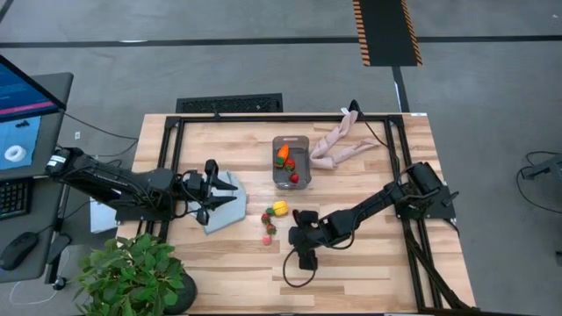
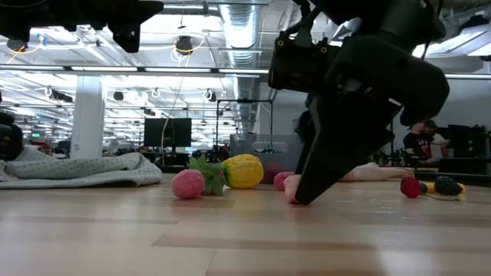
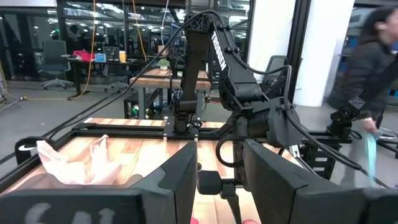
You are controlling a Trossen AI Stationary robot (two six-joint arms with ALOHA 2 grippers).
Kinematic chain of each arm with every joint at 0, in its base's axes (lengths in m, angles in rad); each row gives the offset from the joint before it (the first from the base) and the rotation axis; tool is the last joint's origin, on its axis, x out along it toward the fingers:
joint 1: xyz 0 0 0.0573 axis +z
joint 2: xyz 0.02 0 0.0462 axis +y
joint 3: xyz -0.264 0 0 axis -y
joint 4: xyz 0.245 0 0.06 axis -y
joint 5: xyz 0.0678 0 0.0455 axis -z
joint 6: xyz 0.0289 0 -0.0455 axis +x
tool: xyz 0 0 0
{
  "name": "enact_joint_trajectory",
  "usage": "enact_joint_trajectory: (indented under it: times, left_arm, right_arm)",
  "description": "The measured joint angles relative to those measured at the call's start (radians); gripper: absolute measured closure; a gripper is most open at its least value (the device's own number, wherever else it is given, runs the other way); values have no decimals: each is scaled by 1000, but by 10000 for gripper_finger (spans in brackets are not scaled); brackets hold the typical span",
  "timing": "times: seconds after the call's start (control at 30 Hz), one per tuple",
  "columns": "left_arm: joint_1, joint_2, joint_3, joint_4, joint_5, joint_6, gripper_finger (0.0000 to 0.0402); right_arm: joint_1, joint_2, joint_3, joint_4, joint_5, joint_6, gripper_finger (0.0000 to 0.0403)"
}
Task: Pick and placing Produce into tupperware
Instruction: Put the pink peach into the black bin
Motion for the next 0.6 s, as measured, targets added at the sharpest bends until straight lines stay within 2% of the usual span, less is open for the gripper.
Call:
enact_joint_trajectory:
  times: [0.37,0.6]
  left_arm:
    - [0,0,0,1,-1,-7,280]
    - [0,0,0,5,-1,-9,280]
  right_arm:
    - [-32,-7,7,-21,-19,-33,298]
    - [-89,-36,112,-140,-29,-122,293]
